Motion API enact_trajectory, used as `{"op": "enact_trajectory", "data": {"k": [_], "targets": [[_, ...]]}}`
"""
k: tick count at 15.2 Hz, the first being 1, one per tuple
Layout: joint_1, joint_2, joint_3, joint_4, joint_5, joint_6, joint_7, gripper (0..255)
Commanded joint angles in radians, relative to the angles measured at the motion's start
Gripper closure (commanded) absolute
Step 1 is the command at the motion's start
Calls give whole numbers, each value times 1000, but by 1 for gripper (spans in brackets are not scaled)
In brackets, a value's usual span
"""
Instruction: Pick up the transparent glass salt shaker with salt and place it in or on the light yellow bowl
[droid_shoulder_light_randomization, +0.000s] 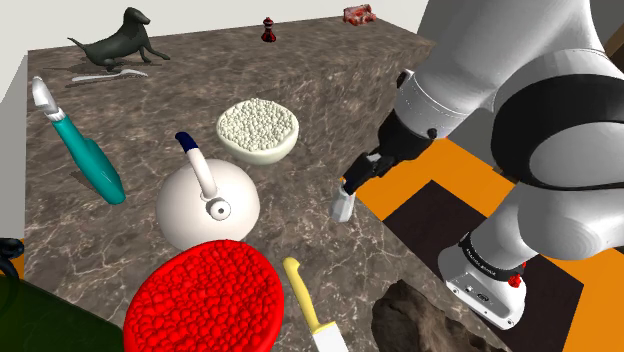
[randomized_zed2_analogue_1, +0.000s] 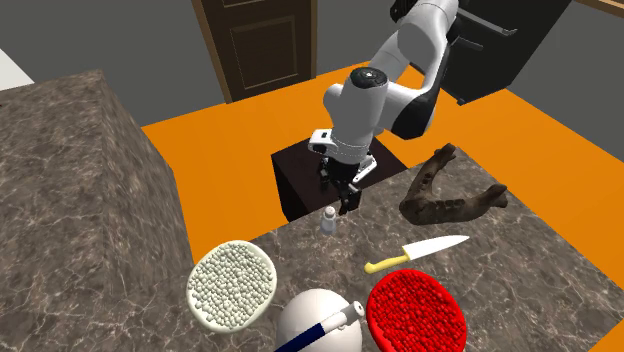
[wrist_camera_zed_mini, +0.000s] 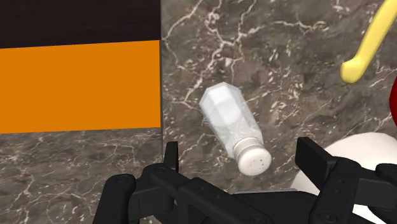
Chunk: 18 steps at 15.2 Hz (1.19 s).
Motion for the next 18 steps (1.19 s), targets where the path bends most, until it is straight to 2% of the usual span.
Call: {"op": "enact_trajectory", "data": {"k": [1,8,16,17,18], "targets": [[7,14,37,-7,21,41,23,0],[-1,96,96,-57,60,175,14,0],[-1,96,95,-57,60,175,14,0],[-1,96,95,-57,60,175,14,255],[-1,96,95,-57,60,175,14,255]]}}
